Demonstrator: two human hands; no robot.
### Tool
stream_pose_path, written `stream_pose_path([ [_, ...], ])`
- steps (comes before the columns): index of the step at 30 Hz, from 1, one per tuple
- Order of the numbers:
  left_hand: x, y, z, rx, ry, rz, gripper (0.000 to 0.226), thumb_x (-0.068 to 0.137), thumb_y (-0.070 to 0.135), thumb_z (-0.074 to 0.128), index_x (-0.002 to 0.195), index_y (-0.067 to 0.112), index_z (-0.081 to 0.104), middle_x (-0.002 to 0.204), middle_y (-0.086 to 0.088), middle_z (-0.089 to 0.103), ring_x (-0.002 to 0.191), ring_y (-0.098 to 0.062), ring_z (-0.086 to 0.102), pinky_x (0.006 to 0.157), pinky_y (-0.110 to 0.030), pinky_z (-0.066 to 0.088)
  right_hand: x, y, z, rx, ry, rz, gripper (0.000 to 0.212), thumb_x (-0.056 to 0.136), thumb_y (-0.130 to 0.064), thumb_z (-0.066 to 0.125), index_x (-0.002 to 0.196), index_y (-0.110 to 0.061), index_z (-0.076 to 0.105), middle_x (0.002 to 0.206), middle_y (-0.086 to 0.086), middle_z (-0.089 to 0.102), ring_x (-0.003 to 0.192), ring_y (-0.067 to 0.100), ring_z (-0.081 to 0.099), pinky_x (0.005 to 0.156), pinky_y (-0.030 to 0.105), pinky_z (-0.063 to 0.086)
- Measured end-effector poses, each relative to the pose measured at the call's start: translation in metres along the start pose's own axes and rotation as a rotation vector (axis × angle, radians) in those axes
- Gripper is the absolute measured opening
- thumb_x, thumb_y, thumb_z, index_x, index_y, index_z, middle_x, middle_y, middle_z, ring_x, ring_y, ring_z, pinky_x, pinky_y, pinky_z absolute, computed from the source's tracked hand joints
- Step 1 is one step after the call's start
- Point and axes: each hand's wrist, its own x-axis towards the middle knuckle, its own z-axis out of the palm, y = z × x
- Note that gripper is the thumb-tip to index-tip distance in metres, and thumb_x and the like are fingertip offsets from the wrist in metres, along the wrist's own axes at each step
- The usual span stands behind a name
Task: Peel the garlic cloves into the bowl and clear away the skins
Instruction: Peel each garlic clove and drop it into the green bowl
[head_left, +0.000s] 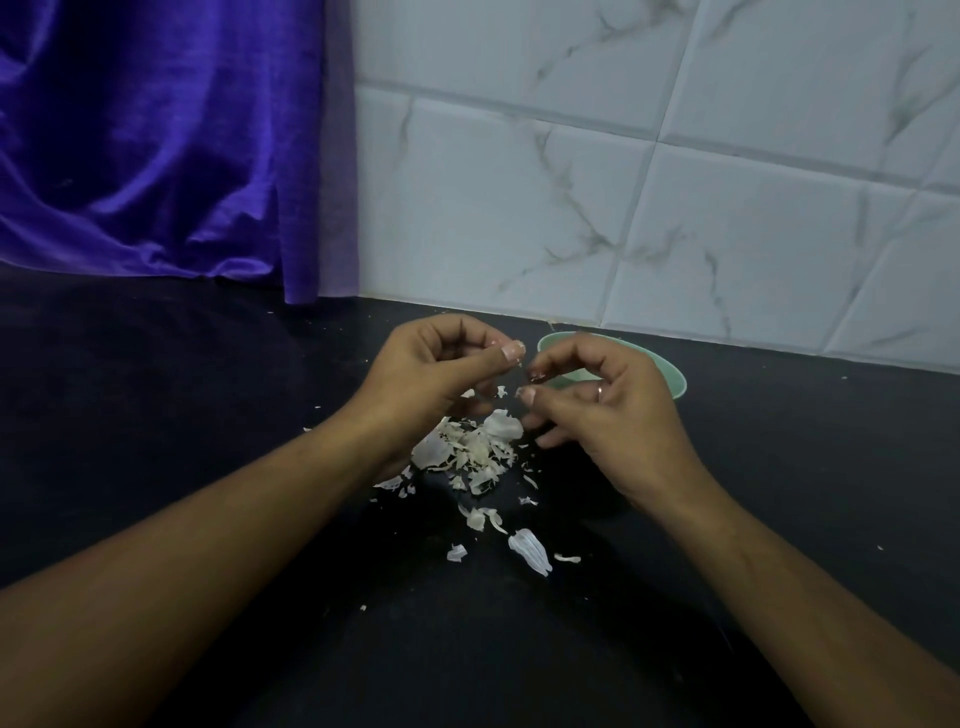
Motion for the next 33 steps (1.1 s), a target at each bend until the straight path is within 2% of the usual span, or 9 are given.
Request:
stream_pose_path([
  [3, 0.0, -0.002, 0.0, 0.011, -0.022, -0.036, 0.011, 0.085, 0.019, 0.082, 0.084, 0.013, 0.073, 0.077, -0.004, 0.067, 0.064, -0.008, 0.06, 0.063, -0.028, 0.058, 0.0, 0.0, 0.001, 0.003, 0.013, -0.03, 0.012, 0.09, -0.003, 0.076, 0.099, -0.011, 0.074, 0.09, 0.009, 0.076, 0.066, 0.026, 0.076, 0.056, 0.032, 0.061],
  [8, 0.0, -0.002, 0.0, 0.029, -0.027, -0.044, 0.017, 0.085, 0.019, 0.083, 0.083, 0.009, 0.069, 0.073, -0.004, 0.065, 0.063, -0.009, 0.06, 0.063, -0.03, 0.057, 0.001, 0.003, 0.001, -0.038, -0.001, -0.079, 0.009, 0.095, -0.004, 0.071, 0.095, -0.011, 0.076, 0.08, 0.012, 0.076, 0.064, 0.022, 0.076, 0.057, 0.027, 0.058],
  [11, -0.001, -0.002, 0.0, 0.059, -0.03, -0.007, 0.018, 0.085, 0.017, 0.082, 0.084, 0.005, 0.069, 0.075, -0.009, 0.067, 0.066, -0.013, 0.062, 0.063, -0.031, 0.056, 0.0, 0.003, 0.0, -0.101, 0.003, -0.112, 0.011, 0.096, -0.006, 0.07, 0.092, -0.014, 0.077, 0.074, 0.005, 0.076, 0.065, 0.02, 0.077, 0.063, 0.037, 0.063],
  [15, -0.002, -0.003, 0.001, 0.183, -0.058, 0.064, 0.019, 0.087, 0.016, 0.082, 0.081, 0.004, 0.069, 0.077, -0.016, 0.068, 0.066, -0.016, 0.063, 0.064, -0.033, 0.055, -0.001, 0.004, -0.001, -0.125, 0.009, -0.124, 0.011, 0.094, -0.005, 0.071, 0.087, -0.012, 0.076, 0.07, 0.006, 0.075, 0.066, 0.021, 0.077, 0.068, 0.049, 0.063],
  [19, -0.001, -0.005, -0.003, 0.3, -0.116, 0.107, 0.02, 0.087, 0.021, 0.084, 0.08, 0.008, 0.071, 0.079, -0.024, 0.071, 0.066, -0.019, 0.065, 0.064, -0.035, 0.055, 0.0, 0.009, -0.007, -0.246, -0.035, -0.215, 0.006, 0.088, -0.014, 0.073, 0.084, -0.017, 0.075, 0.067, 0.005, 0.072, 0.061, 0.033, 0.072, 0.057, 0.058, 0.057],
  [22, 0.0, -0.001, -0.008, 0.302, -0.208, 0.055, 0.022, 0.089, 0.02, 0.081, 0.088, 0.0, 0.072, 0.075, -0.016, 0.07, 0.066, -0.016, 0.066, 0.062, -0.032, 0.056, 0.001, 0.008, -0.012, -0.322, -0.094, -0.26, 0.006, 0.088, -0.01, 0.073, 0.084, -0.015, 0.075, 0.067, 0.003, 0.07, 0.059, 0.029, 0.071, 0.052, 0.05, 0.055],
  [26, -0.002, 0.005, -0.013, 0.234, -0.345, -0.075, 0.025, 0.084, 0.025, 0.077, 0.091, 0.0, 0.072, 0.073, -0.008, 0.071, 0.065, -0.016, 0.067, 0.059, -0.025, 0.058, 0.001, 0.006, -0.014, -0.273, -0.175, -0.246, 0.011, 0.09, 0.001, 0.071, 0.085, -0.01, 0.073, 0.067, 0.002, 0.071, 0.059, 0.018, 0.072, 0.051, 0.027, 0.05],
  [30, -0.001, 0.008, -0.017, 0.17, -0.398, -0.128, 0.016, 0.085, 0.025, 0.075, 0.082, 0.01, 0.073, 0.075, -0.007, 0.068, 0.064, -0.015, 0.065, 0.057, -0.025, 0.058, 0.002, 0.005, -0.012, -0.082, -0.21, -0.141, 0.009, 0.091, 0.0, 0.066, 0.086, -0.006, 0.07, 0.068, 0.009, 0.07, 0.055, 0.021, 0.07, 0.054, 0.028, 0.051],
  [33, -0.001, 0.006, -0.016, 0.144, -0.377, -0.106, 0.017, 0.085, 0.025, 0.075, 0.084, 0.008, 0.072, 0.076, -0.008, 0.066, 0.066, -0.016, 0.064, 0.058, -0.027, 0.059, 0.003, 0.004, -0.008, 0.048, -0.187, -0.051, 0.014, 0.095, 0.006, 0.063, 0.085, -0.003, 0.068, 0.066, 0.008, 0.066, 0.05, 0.021, 0.065, 0.052, 0.029, 0.05],
])
